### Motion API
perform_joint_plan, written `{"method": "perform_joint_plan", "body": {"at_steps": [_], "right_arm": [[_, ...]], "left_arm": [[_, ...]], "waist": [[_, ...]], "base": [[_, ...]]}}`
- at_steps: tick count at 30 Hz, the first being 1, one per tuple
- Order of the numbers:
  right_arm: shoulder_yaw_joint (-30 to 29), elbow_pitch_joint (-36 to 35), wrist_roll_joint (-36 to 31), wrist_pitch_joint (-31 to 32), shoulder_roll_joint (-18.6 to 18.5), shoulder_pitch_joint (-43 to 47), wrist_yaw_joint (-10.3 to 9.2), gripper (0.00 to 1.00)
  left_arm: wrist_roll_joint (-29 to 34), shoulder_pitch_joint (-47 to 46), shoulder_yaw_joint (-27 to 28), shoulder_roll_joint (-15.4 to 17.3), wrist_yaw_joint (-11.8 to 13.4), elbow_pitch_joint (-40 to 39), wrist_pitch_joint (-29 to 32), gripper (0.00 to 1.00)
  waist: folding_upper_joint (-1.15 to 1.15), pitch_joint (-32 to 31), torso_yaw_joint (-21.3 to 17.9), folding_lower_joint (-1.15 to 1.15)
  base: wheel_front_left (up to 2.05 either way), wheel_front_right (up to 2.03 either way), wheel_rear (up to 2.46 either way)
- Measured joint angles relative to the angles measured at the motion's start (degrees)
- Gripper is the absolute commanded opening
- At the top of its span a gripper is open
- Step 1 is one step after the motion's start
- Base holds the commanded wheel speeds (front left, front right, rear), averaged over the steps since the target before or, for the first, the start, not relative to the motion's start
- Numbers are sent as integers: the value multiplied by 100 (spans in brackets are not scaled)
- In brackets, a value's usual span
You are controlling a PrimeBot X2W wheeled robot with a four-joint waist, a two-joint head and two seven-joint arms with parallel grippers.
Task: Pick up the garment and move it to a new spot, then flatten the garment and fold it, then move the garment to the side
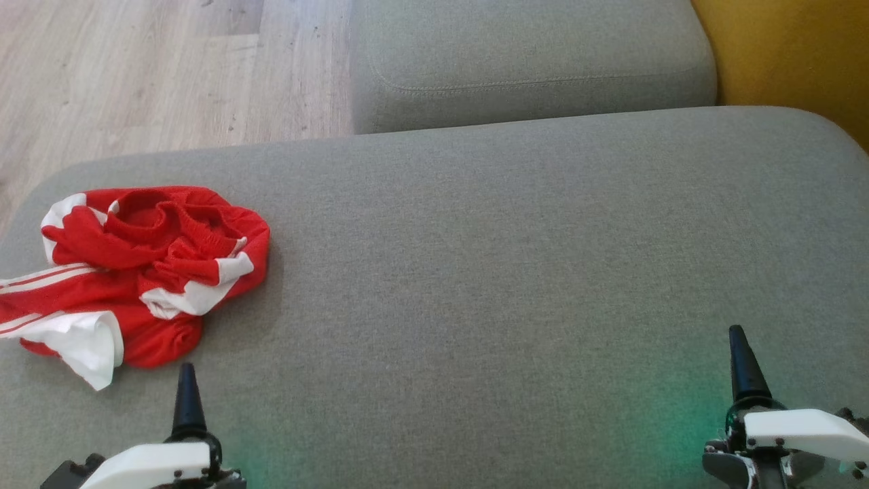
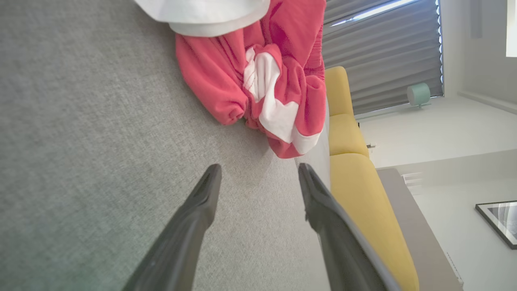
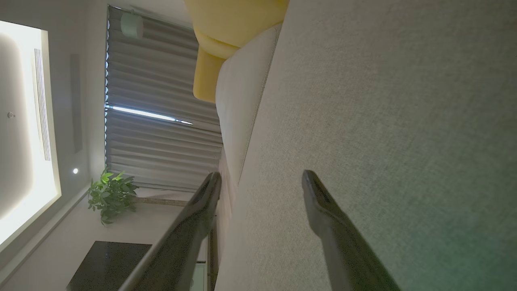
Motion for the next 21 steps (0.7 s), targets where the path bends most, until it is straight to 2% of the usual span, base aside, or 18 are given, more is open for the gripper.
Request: {"method": "perform_joint_plan", "body": {"at_steps": [21], "right_arm": [[261, -279, -1526, -349, 0, 26, 1, 100]], "left_arm": [[1766, 78, -399, 3, 202, -327, -352, 100]], "waist": [[0, -106, 34, 0]], "base": [[0, 0, 0]]}}
